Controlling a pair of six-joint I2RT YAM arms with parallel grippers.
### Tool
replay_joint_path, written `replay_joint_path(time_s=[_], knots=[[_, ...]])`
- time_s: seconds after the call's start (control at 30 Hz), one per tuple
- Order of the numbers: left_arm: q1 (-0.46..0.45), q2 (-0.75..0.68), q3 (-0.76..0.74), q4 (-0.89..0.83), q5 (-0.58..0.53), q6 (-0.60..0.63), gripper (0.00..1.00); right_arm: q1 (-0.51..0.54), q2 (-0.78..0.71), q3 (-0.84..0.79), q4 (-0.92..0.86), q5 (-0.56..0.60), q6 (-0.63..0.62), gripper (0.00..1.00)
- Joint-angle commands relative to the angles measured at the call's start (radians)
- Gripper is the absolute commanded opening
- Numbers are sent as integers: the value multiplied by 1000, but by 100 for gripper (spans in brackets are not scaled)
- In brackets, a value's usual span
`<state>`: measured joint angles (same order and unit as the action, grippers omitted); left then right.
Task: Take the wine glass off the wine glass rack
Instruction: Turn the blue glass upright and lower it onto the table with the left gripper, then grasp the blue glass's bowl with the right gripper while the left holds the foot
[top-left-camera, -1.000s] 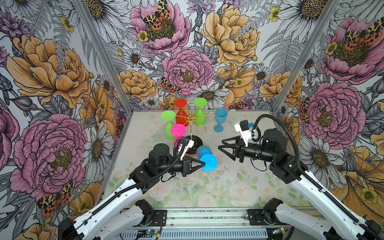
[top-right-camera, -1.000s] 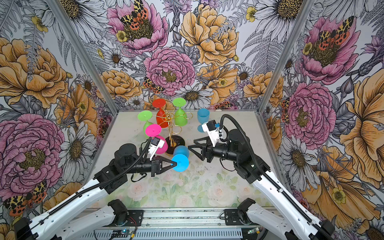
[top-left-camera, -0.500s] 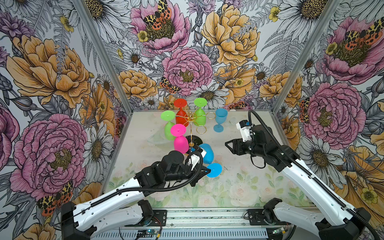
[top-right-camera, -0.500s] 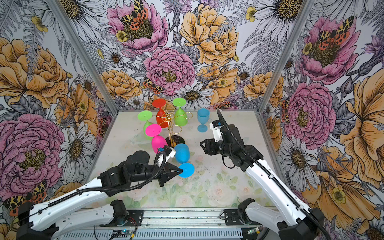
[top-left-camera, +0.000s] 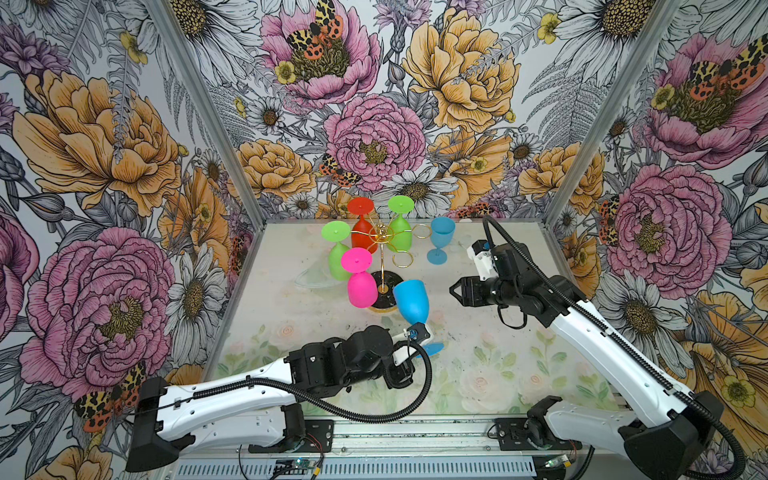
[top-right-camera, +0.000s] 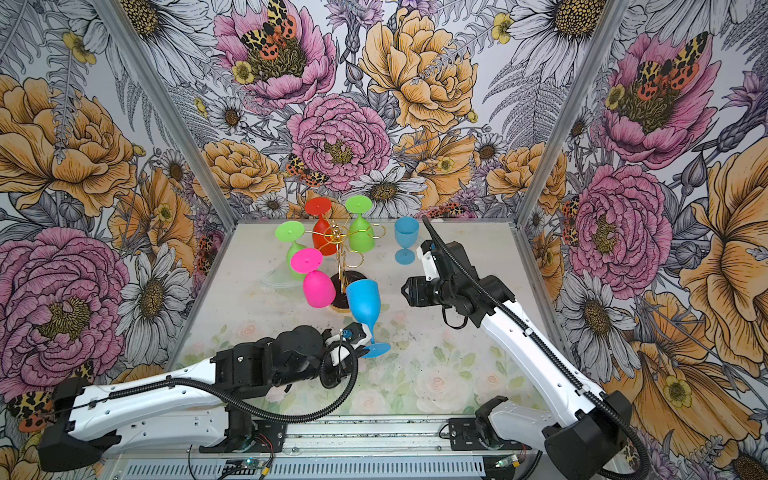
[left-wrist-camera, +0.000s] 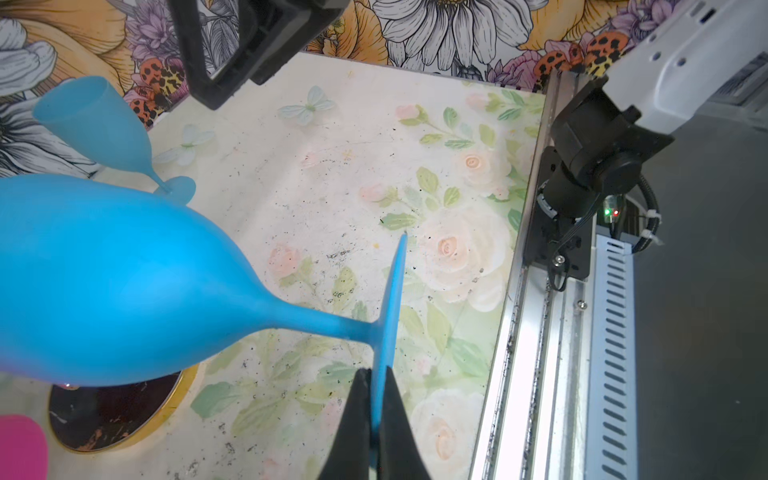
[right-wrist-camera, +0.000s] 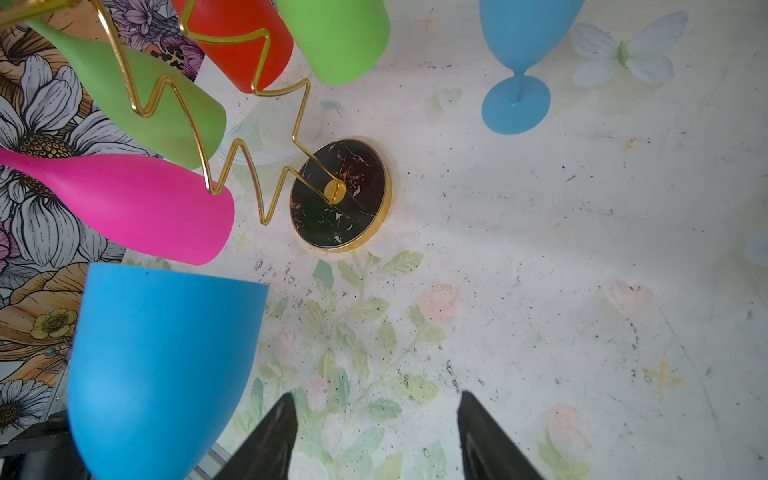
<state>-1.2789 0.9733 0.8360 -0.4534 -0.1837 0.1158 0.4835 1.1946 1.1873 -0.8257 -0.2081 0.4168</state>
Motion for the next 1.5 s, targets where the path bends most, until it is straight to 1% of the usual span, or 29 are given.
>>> replay_joint_path(time_s=[0.0, 0.03, 0.17, 0.3, 0.4, 0.57, 0.8, 0.93, 1.23, 1.33, 1.47], knots=[[-42, 22, -17, 1, -168, 141, 0, -10, 18, 49, -6, -47, -23, 63], [-78, 35, -17, 0, -203, 160, 0, -11, 24, 53, -6, -68, -29, 63], [-136, 75, -30, 1, -326, 244, 0, -35, 36, 55, -12, -133, -33, 63], [-195, 114, -70, 5, -464, 375, 0, -75, 25, 67, -12, -165, -23, 64], [-212, 143, -92, 9, -515, 438, 0, -97, 17, 83, -12, -194, -17, 64], [-227, 176, -117, 39, -596, 506, 0, -104, 24, 111, -10, -265, -7, 64], [-253, 194, -150, 138, -715, 641, 0, -100, 80, 138, -10, -468, -31, 64], [-270, 209, -161, 160, -755, 704, 0, -99, 87, 138, -10, -478, -32, 62], [-281, 233, -169, 183, -823, 747, 0, -99, 92, 121, -10, -538, -39, 55], [-281, 236, -185, 223, -847, 781, 0, -98, 92, 112, -13, -529, -42, 53], [-283, 241, -191, 237, -858, 802, 0, -98, 94, 106, -12, -532, -44, 51]])
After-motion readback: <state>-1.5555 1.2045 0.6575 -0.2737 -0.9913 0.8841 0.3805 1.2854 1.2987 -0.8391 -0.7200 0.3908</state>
